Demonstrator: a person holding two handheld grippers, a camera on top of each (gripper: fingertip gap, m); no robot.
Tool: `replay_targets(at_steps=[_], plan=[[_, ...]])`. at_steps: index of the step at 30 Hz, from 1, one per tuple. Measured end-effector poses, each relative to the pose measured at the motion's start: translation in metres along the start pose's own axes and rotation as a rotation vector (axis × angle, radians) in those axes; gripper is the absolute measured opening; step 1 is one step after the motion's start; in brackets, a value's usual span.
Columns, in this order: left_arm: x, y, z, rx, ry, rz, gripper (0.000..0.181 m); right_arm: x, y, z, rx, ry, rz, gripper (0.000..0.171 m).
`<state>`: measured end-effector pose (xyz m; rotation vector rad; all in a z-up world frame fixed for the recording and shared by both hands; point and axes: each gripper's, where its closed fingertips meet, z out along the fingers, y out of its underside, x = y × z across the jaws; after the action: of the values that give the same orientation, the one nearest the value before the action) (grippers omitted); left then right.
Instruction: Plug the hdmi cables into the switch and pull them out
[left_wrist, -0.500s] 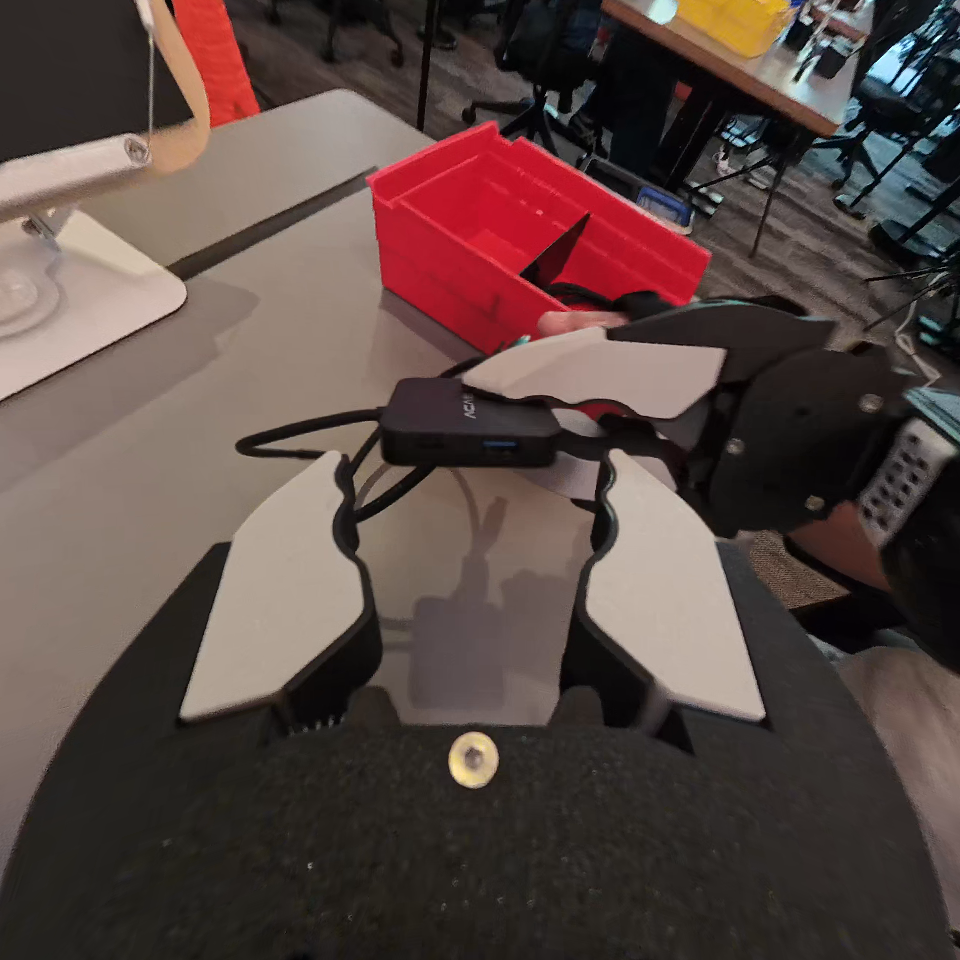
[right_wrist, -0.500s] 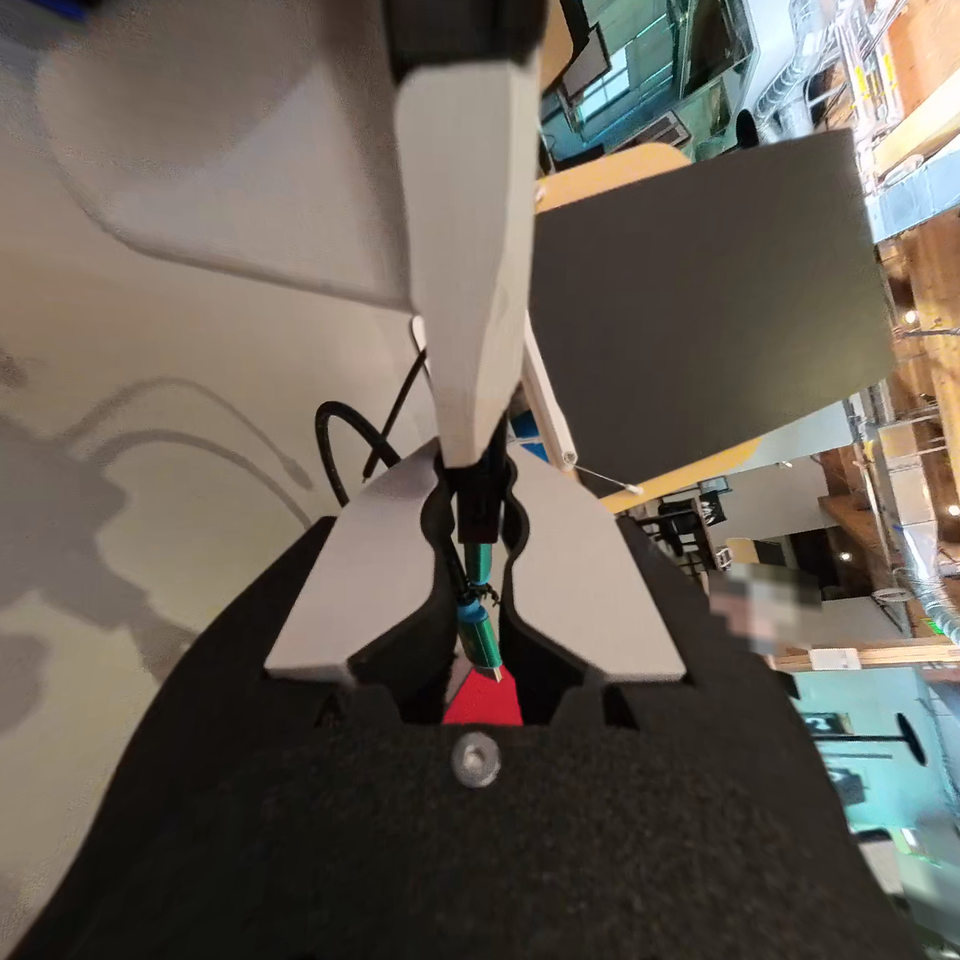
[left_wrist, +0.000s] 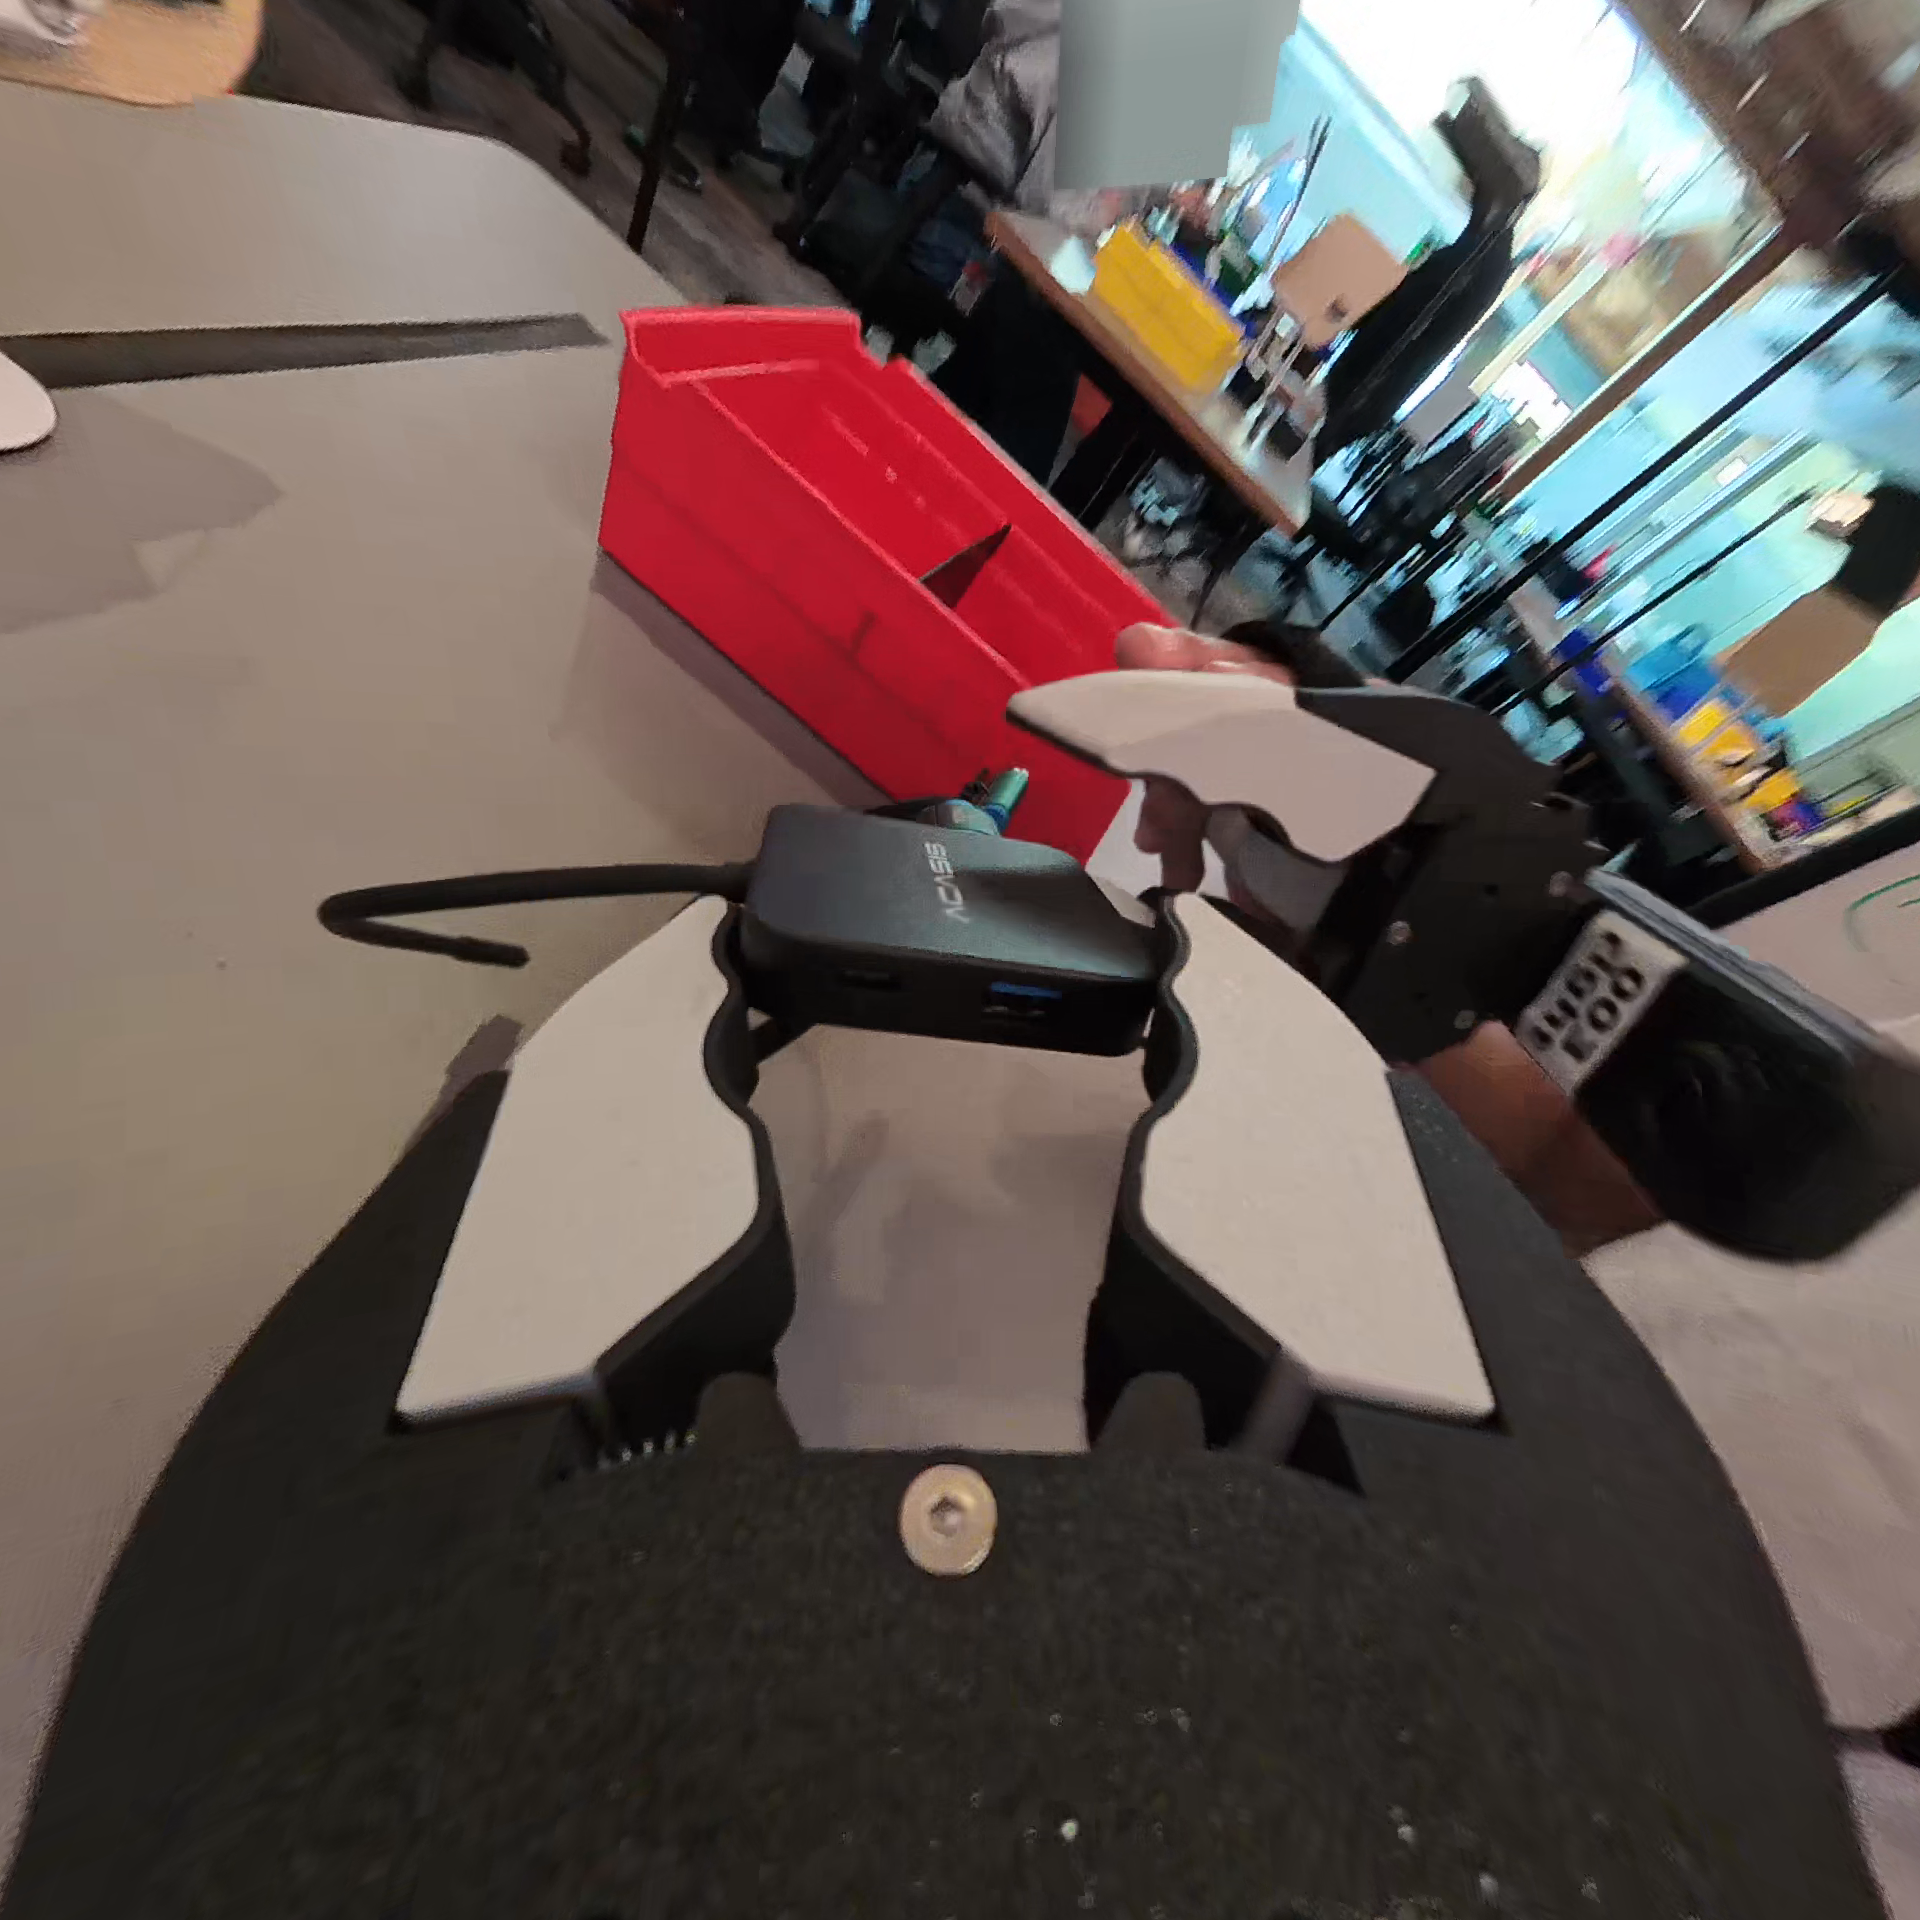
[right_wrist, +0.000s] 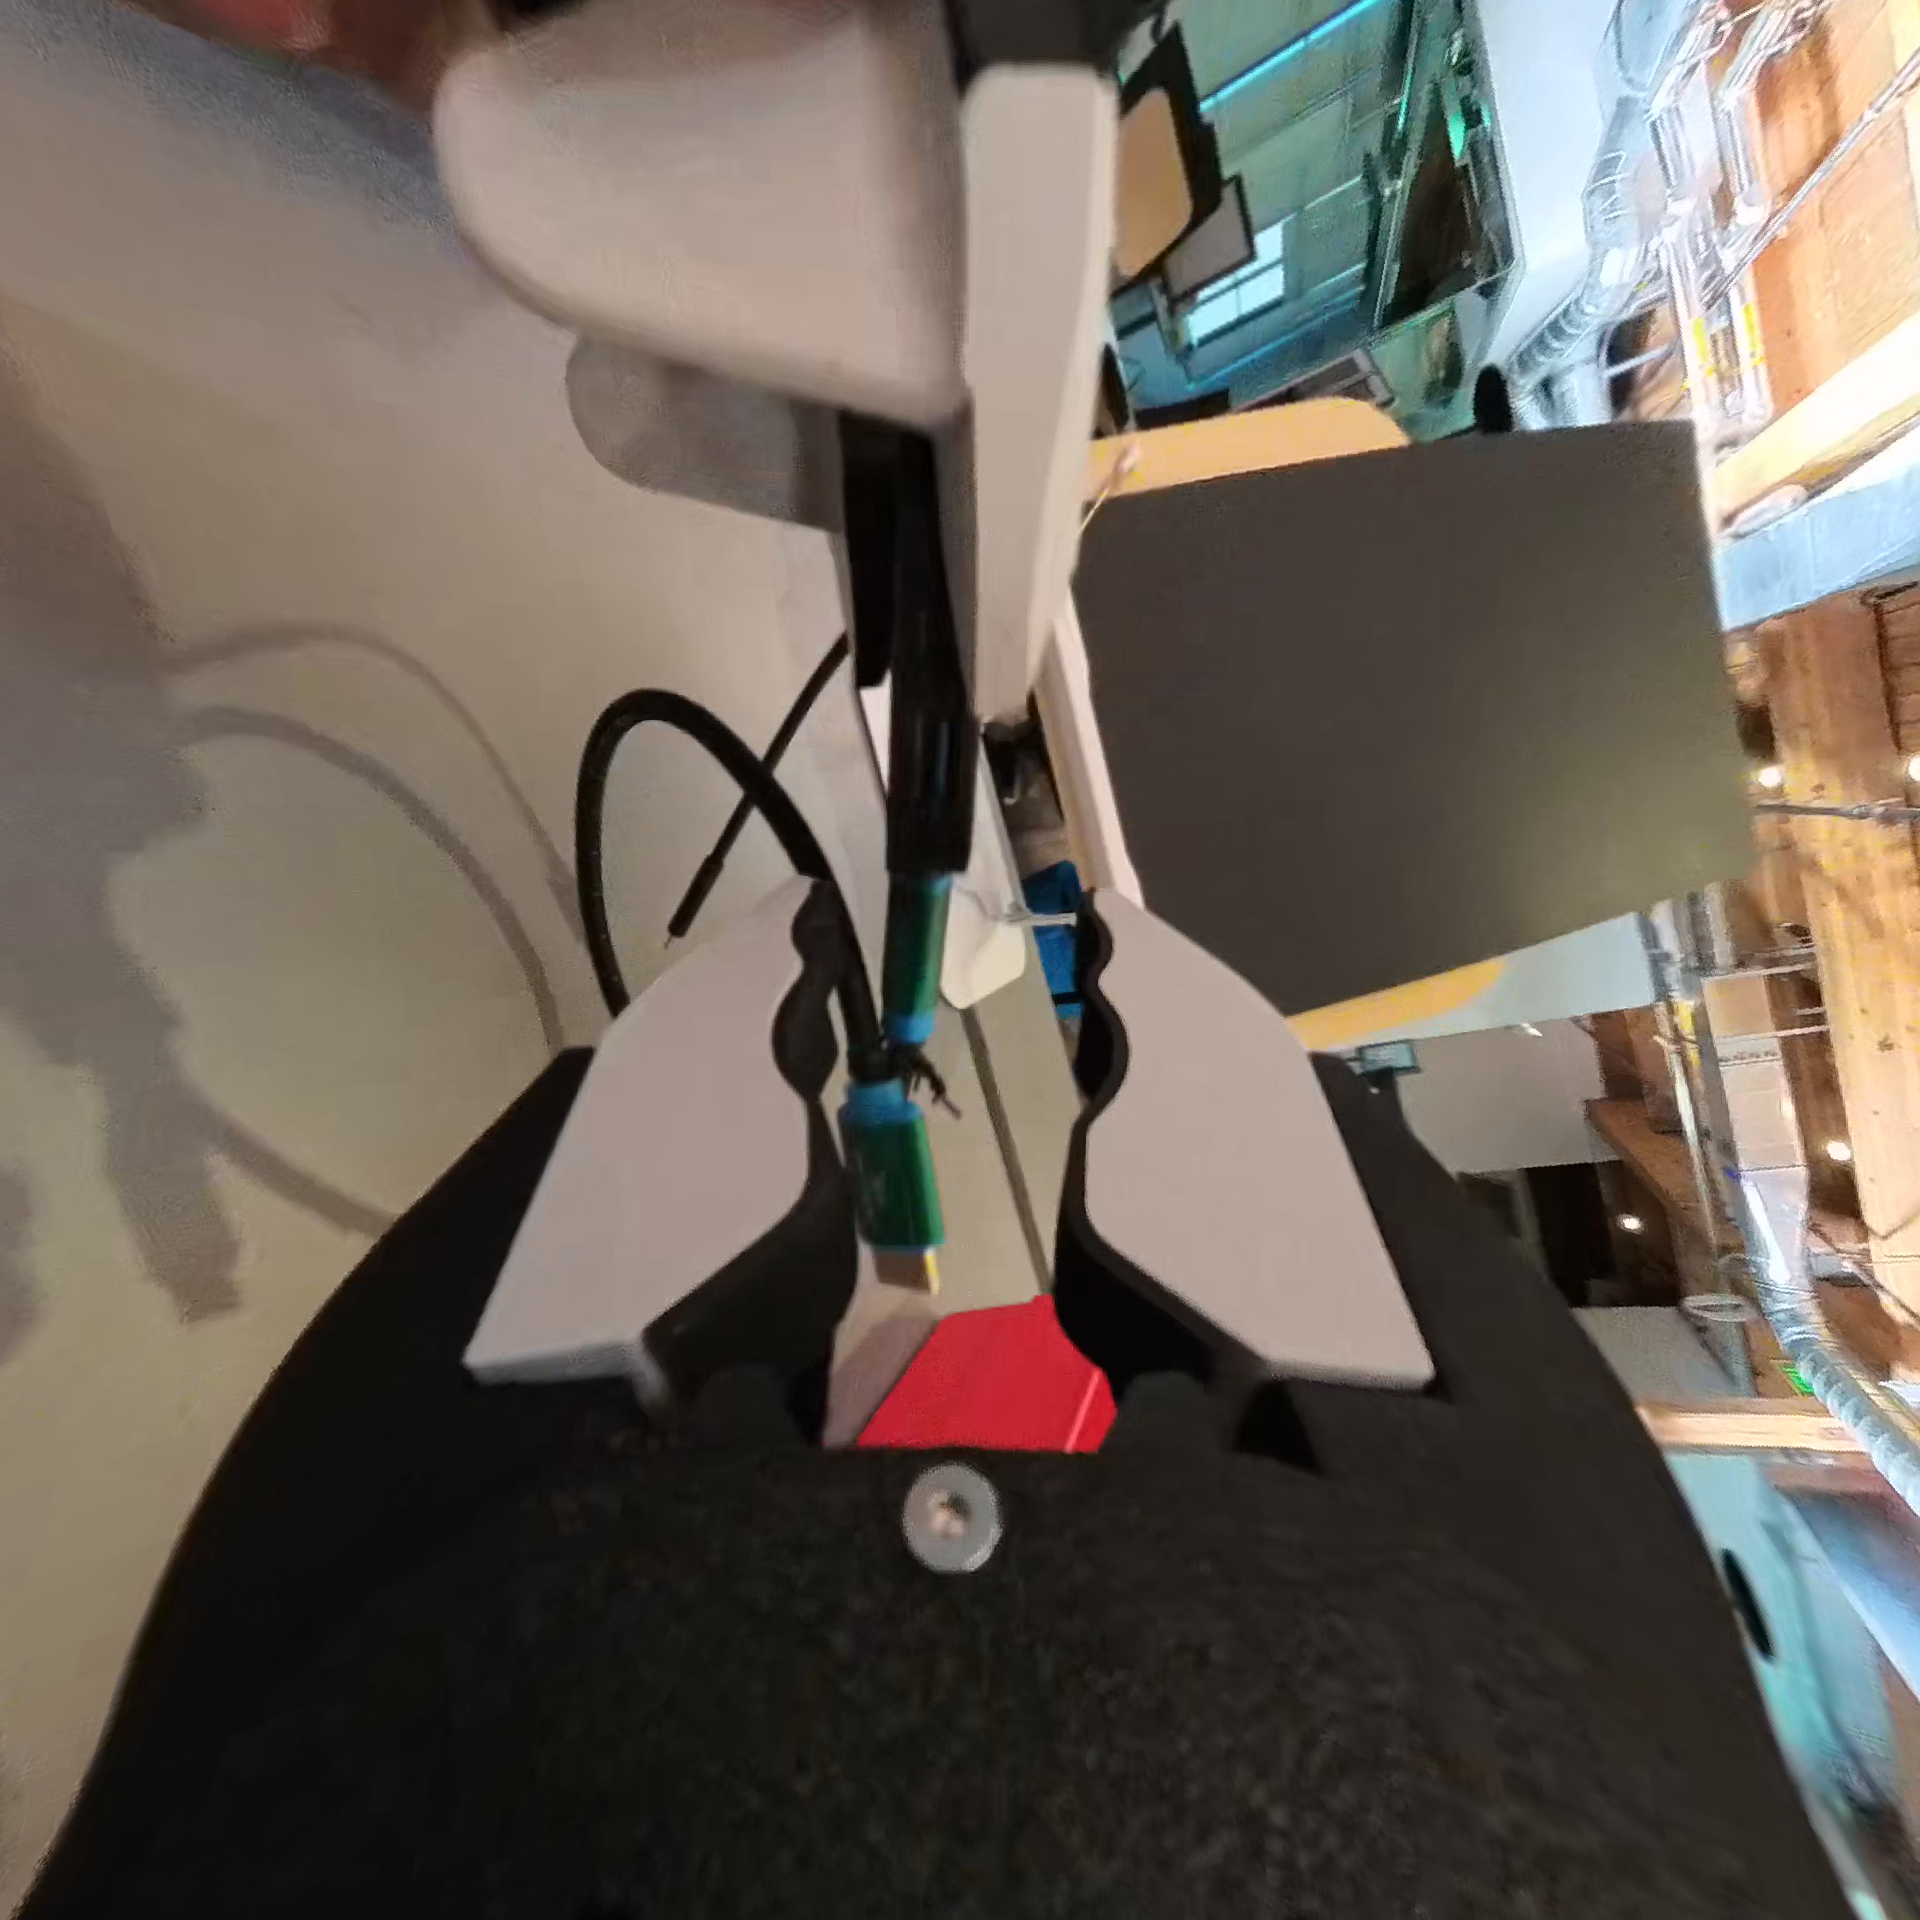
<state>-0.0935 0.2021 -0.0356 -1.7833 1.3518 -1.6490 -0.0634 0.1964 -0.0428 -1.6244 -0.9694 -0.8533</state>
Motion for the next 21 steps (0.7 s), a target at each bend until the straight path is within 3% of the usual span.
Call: replay_targets(at_steps=[5, 7, 8, 12, 13, 16, 21], plan=[[0.003, -0.011, -0.024, 0.15, 0.217, -0.173, 0.072, -0.004, 0.0, -0.017, 0.136, -0.231, 0.332, 0.059], [0.013, -0.005, -0.023, 0.138, 0.326, -0.21, 0.073, -0.003, -0.005, -0.017, 0.21, -0.305, 0.481, 0.059], [0.018, -0.001, -0.02, 0.119, 0.369, -0.226, 0.073, -0.005, -0.009, -0.016, 0.24, -0.342, 0.528, 0.056], [0.02, 0.007, -0.014, 0.1, 0.403, -0.261, 0.073, -0.011, -0.011, -0.022, 0.314, -0.429, 0.557, 0.013], [0.02, 0.01, -0.013, 0.082, 0.394, -0.252, 0.073, -0.013, -0.01, -0.024, 0.309, -0.455, 0.57, 0.013], [0.01, 0.02, -0.01, 0.013, 0.239, -0.142, 0.073, -0.021, -0.001, -0.022, 0.227, -0.46, 0.526, 0.012], [-0.015, 0.024, -0.023, -0.096, -0.234, 0.342, 0.075, -0.028, 0.01, -0.019, 0.129, -0.494, 0.52, 0.012]])
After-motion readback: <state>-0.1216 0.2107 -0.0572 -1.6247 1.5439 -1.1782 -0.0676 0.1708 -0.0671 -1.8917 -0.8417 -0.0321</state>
